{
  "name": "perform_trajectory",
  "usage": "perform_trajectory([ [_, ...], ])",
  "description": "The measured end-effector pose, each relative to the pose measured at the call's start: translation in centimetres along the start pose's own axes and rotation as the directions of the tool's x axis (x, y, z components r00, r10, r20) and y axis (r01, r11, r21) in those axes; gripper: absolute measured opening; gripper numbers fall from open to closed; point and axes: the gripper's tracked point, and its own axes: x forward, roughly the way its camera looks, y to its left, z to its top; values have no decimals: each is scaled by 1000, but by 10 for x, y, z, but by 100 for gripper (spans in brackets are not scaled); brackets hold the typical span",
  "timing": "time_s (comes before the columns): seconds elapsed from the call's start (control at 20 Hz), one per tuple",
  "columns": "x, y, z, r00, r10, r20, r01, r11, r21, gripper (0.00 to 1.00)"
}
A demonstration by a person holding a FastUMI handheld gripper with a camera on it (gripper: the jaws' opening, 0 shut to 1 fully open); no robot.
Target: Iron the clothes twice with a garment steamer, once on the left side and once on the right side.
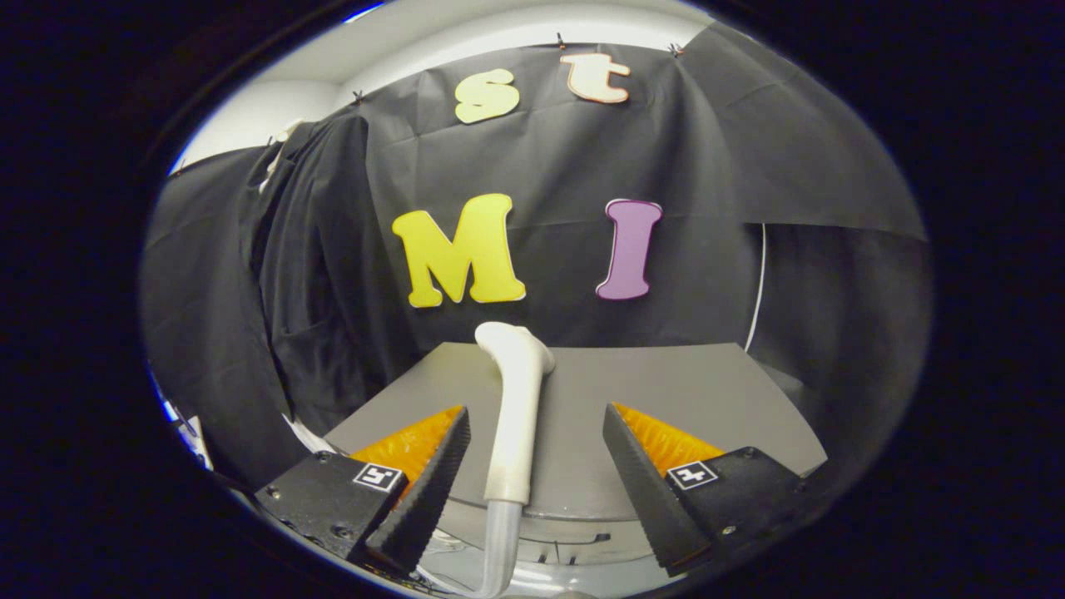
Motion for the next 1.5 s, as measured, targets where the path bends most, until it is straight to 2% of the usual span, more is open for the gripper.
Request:
perform_trajectory([
  [0.15, 24, 7, 1, 997, 41, -60, -41, 999, 5, 100],
  [0.4, 55, 6, -5, 986, 64, -157, -63, 998, 15, 100],
  [0.6, 71, 12, -17, 960, 134, -247, -113, 989, 98, 96],
  [0.8, 81, 12, -26, 936, 174, -306, -134, 980, 147, 86],
  [1.0, 86, 19, -39, 907, 234, -351, -161, 961, 225, 68],
  [1.15, 86, 16, -38, 903, 261, -341, -163, 943, 290, 44],
  [1.3, 86, 18, -37, 896, 292, -334, -182, 929, 324, 41],
  [1.5, 87, 17, -36, 903, 284, -321, -173, 927, 334, 38],
])
